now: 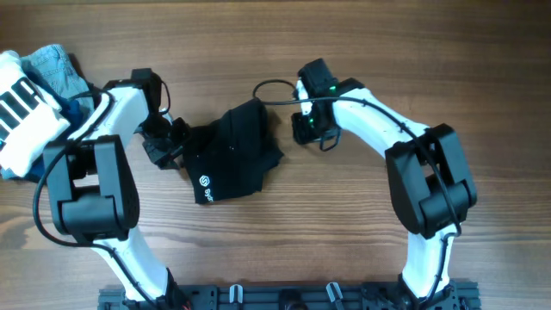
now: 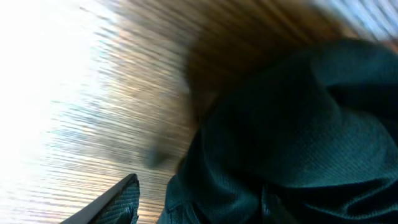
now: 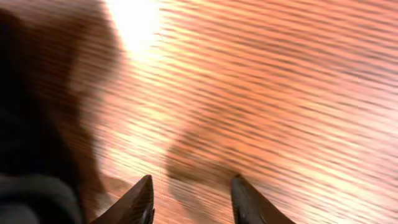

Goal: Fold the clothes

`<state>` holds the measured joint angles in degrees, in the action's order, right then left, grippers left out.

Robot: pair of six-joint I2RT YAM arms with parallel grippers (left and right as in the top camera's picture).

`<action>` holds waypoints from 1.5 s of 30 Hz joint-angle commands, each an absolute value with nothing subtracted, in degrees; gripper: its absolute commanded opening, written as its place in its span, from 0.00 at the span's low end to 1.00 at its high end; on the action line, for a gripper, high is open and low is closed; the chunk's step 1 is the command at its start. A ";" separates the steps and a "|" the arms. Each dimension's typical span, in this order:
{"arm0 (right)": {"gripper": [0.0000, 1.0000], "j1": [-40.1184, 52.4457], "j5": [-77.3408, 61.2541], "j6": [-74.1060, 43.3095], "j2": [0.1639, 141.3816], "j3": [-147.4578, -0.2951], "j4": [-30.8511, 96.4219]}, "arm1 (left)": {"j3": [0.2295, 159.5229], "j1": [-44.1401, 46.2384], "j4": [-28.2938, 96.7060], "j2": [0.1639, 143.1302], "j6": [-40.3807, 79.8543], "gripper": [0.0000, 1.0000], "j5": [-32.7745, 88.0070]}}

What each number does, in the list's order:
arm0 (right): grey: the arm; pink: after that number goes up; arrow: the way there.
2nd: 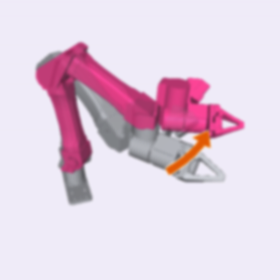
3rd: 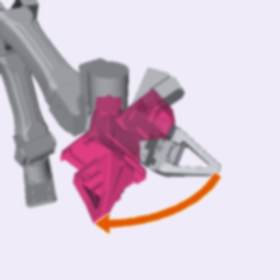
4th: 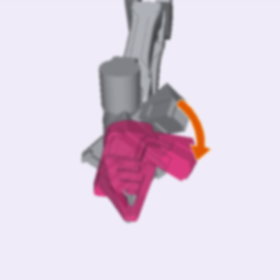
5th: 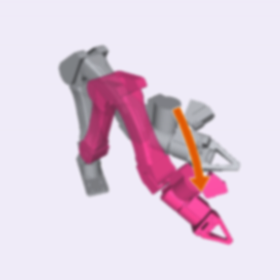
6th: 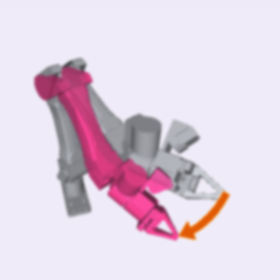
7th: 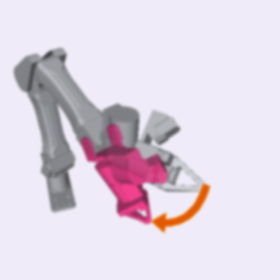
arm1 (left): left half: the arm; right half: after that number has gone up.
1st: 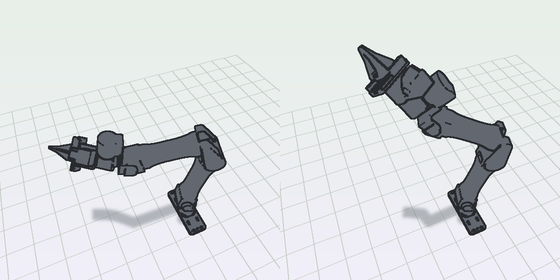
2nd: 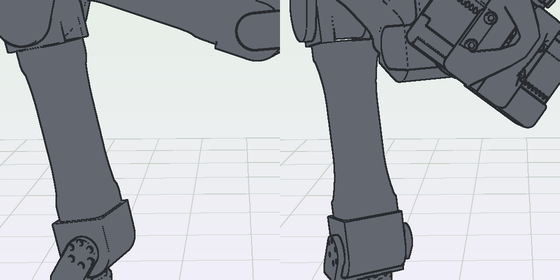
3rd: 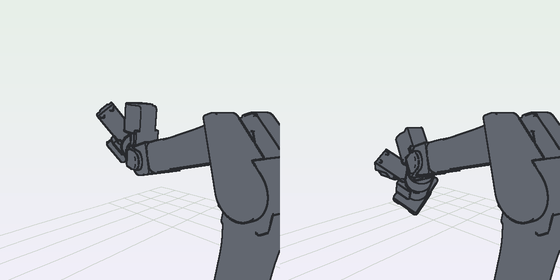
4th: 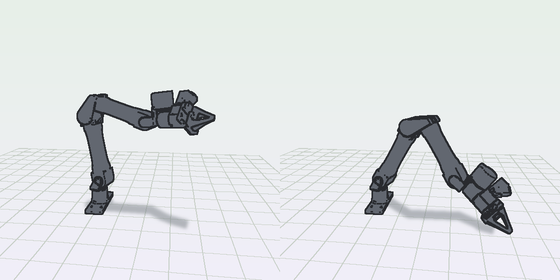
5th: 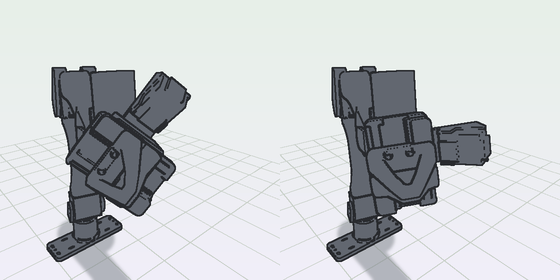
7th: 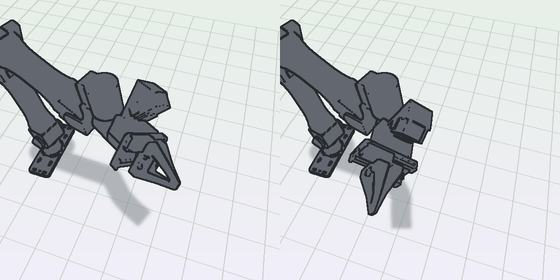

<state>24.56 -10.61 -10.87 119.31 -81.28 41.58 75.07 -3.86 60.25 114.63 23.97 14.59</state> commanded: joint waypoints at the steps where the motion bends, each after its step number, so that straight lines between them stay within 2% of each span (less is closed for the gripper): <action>1: 0.48 22.46 -8.93 -9.19 121.27 -81.91 44.12 | 74.06 -4.29 59.99 109.89 25.98 0.61 13.39; 4: 0.52 20.64 -8.99 -11.03 121.27 -81.91 45.10 | 74.06 -4.25 54.33 101.86 24.93 0.64 12.60; 6: 0.53 20.18 -8.99 -12.43 121.30 -81.91 45.15 | 74.06 -4.12 48.29 98.41 20.47 0.81 13.21; 8: 0.54 20.16 -8.99 -13.39 121.30 -81.91 45.04 | 74.06 -3.51 40.95 97.38 8.62 0.96 19.55; 9: 0.56 20.16 -8.99 -13.56 121.30 -81.91 45.04 | 74.06 -2.94 39.29 97.93 2.09 1.00 24.49; 12: 0.56 20.18 -9.02 -13.58 121.30 -81.89 45.32 | 74.06 -1.61 39.05 100.42 -12.34 1.00 31.53; 18: 0.56 20.18 -9.02 -13.65 121.30 -81.89 46.22 | 74.06 2.90 38.02 108.68 -29.58 1.00 32.99; 25: 0.57 20.18 -8.99 -13.63 121.30 -81.84 46.76 | 74.04 6.70 39.97 118.21 -31.27 1.00 27.09; 27: 0.56 20.18 -8.99 -13.61 121.30 -81.84 46.78 | 74.04 6.70 40.75 119.63 -31.27 0.92 27.11; 29: 0.56 20.18 -8.99 -13.58 121.30 -81.84 46.83 | 74.04 6.70 41.19 119.92 -31.24 0.58 27.14; 30: 0.56 20.18 -8.99 -13.52 121.30 -81.84 46.89 | 74.04 6.70 41.19 119.92 -31.24 0.31 27.11; 32: 0.56 20.18 -8.99 -13.52 121.30 -81.84 46.94 | 74.04 6.70 41.21 119.92 -30.74 0.04 27.14; 35: 0.56 20.18 -8.97 -13.52 121.30 -81.84 46.92 | 74.28 5.98 41.41 119.79 -27.27 0.04 26.22; 37: 0.57 20.18 -8.97 -13.50 121.30 -81.84 46.96 | 75.37 4.16 40.66 119.68 -20.88 0.04 21.47; 40: 0.56 20.18 -8.97 -13.52 121.30 -81.84 46.96 | 78.35 -1.85 40.29 119.22 -4.67 0.04 15.07; 44: 0.57 20.18 -8.97 -13.50 121.30 -81.84 46.96 | 78.89 -11.42 43.46 118.72 20.03 0.04 15.20; 45: 0.57 20.18 -8.95 -13.50 121.30 -81.84 46.92 | 78.87 -12.95 45.15 118.72 25.30 0.14 16.23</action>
<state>20.40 -10.22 -12.80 119.31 -82.00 46.50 78.94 -6.79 41.47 117.23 1.76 22.09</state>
